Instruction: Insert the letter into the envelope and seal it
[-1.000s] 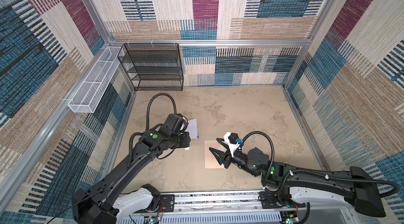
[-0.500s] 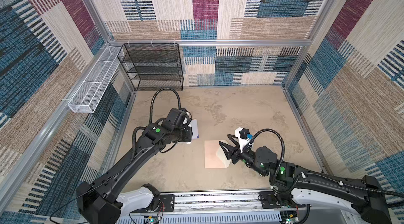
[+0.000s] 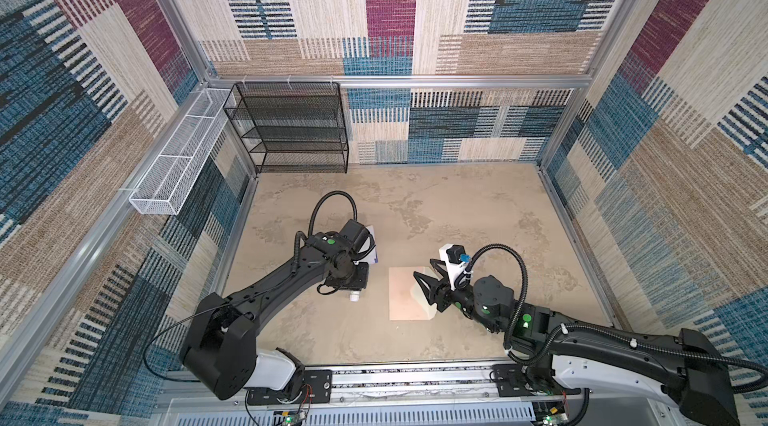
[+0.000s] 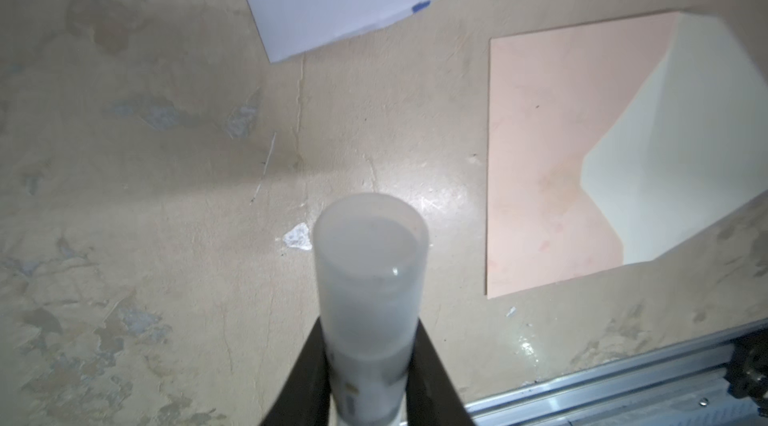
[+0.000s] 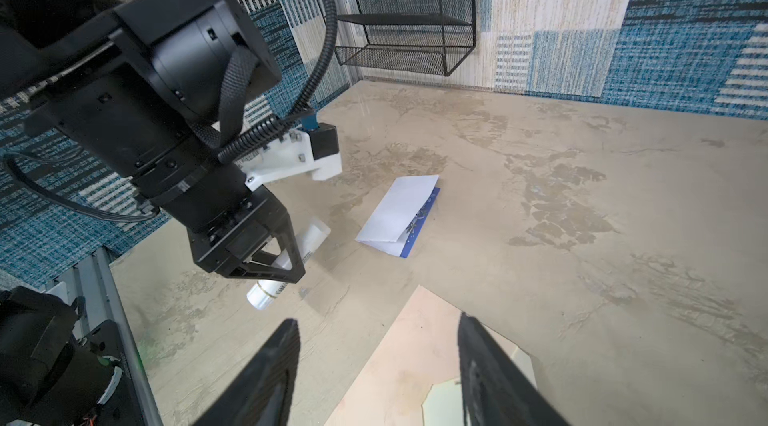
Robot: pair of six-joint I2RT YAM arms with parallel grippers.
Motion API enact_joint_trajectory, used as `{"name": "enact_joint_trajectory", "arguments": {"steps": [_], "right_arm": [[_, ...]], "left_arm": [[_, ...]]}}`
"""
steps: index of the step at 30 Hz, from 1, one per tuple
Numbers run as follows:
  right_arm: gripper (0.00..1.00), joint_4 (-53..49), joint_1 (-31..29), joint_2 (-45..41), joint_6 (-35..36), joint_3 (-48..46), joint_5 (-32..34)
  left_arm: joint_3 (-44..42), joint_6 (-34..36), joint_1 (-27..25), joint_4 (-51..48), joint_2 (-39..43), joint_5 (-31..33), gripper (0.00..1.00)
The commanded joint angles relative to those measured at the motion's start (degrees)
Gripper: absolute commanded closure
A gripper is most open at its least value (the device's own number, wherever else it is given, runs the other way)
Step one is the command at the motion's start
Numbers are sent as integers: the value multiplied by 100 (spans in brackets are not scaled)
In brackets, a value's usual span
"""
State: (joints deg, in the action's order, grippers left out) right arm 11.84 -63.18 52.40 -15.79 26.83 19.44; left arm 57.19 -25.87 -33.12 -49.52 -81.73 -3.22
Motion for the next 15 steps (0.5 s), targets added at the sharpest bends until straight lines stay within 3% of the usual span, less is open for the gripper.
{"name": "enact_joint_trajectory", "arguments": {"steps": [1, 15], "right_arm": [[36, 238, 29, 33, -119, -20, -109], [36, 311, 89, 208, -211, -66, -270]], "left_arm": [[-84, -107, 8, -106, -203, 45, 83], [-471, -199, 69, 124, -1007, 102, 75]]}}
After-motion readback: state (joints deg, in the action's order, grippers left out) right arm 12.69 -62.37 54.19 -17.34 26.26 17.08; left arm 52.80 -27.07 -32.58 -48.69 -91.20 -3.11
